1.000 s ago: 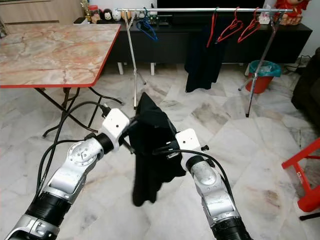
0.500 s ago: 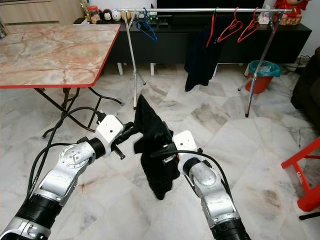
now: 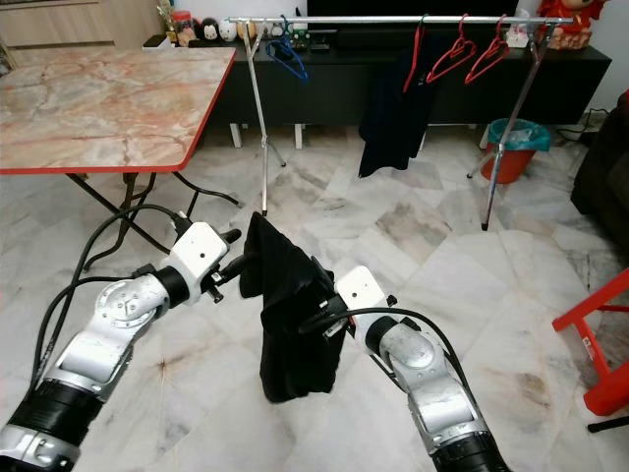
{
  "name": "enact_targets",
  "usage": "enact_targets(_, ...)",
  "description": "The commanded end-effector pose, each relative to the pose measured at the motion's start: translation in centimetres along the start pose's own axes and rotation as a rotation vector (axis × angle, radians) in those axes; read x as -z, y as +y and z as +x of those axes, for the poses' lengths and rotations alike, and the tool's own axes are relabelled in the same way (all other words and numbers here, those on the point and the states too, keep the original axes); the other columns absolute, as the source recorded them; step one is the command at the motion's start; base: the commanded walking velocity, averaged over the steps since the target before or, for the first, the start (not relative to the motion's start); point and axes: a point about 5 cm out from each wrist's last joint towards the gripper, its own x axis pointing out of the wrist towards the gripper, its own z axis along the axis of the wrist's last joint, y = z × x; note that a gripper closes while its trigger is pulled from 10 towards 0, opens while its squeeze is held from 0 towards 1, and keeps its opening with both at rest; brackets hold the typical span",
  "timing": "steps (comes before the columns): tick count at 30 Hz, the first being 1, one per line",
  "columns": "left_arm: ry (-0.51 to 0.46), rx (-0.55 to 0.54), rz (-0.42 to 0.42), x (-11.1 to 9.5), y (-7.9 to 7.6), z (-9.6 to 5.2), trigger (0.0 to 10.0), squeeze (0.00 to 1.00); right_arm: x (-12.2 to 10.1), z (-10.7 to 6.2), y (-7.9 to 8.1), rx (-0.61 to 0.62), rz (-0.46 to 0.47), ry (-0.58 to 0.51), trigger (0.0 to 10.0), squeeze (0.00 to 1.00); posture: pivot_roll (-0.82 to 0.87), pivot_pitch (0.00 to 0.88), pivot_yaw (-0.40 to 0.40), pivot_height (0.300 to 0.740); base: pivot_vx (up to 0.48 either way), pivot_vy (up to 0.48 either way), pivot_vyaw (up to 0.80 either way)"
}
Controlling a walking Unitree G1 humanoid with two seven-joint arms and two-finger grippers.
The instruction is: Hang hanger
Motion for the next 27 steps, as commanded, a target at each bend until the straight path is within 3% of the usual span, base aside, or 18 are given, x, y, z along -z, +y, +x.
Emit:
enact_targets(1, 0.029, 0.065, 0.088, 0.4, 0.3, -1.1, 10.0, 1.00, -1.3, -0.7, -1.2, -0.025, -0.060, -0.037, 0.0, 0.00, 0.06, 0.000, 0.024, 0.740, 0.000, 0.000, 0.00)
enact_targets(7, 0.075, 0.192, 0.120, 1.2, -0.3, -2.4, 10.0, 1.00, -1.5, -1.5, -2.4, -0.095, -0.071, -0.036, 0.0, 0.00, 0.06, 0.000, 0.018, 0.740, 0.000, 0.000, 0.00)
enact_targets(8, 0.083, 0.223, 0.133, 1.3, -0.5, -2.7, 10.0, 0.00, -1.6, -1.7, -2.5, -0.132, -0.061, -0.044, 0.0, 0.00, 0.06, 0.000, 0.015, 0.740, 0.000, 0.000, 0.00)
enact_targets(13, 0.081, 0.259, 0.148, 1.4, -0.9, -2.9, 10.0, 0.00, -1.4, -2.6, -3.3, -0.283, -0.060, -0.040, 0.0, 0.00, 0.07, 0.000, 0.001, 0.740, 0.000, 0.000, 0.00)
enact_targets(16, 0.071, 0.252, 0.148, 1.2, -0.9, -2.8, 10.0, 0.00, -1.3, -2.9, -2.9, -0.382, -0.076, -0.029, 0.0, 0.00, 0.07, 0.000, -0.005, 0.740, 0.000, 0.000, 0.00)
enact_targets(17, 0.056, 0.243, 0.141, 1.0, -0.8, -2.6, 10.0, 0.00, -1.0, -3.2, -2.4, -0.468, -0.101, -0.011, 0.0, 0.00, 0.07, 0.000, -0.014, 0.740, 0.000, 0.000, 0.00)
enact_targets(27, -0.004, 0.249, 0.121, -0.4, -0.4, -2.3, 10.0, 0.00, -0.6, -3.1, -3.0, -0.555, -0.142, 0.013, 0.0, 0.00, 0.09, 0.000, -0.029, 0.740, 0.000, 0.000, 0.00)
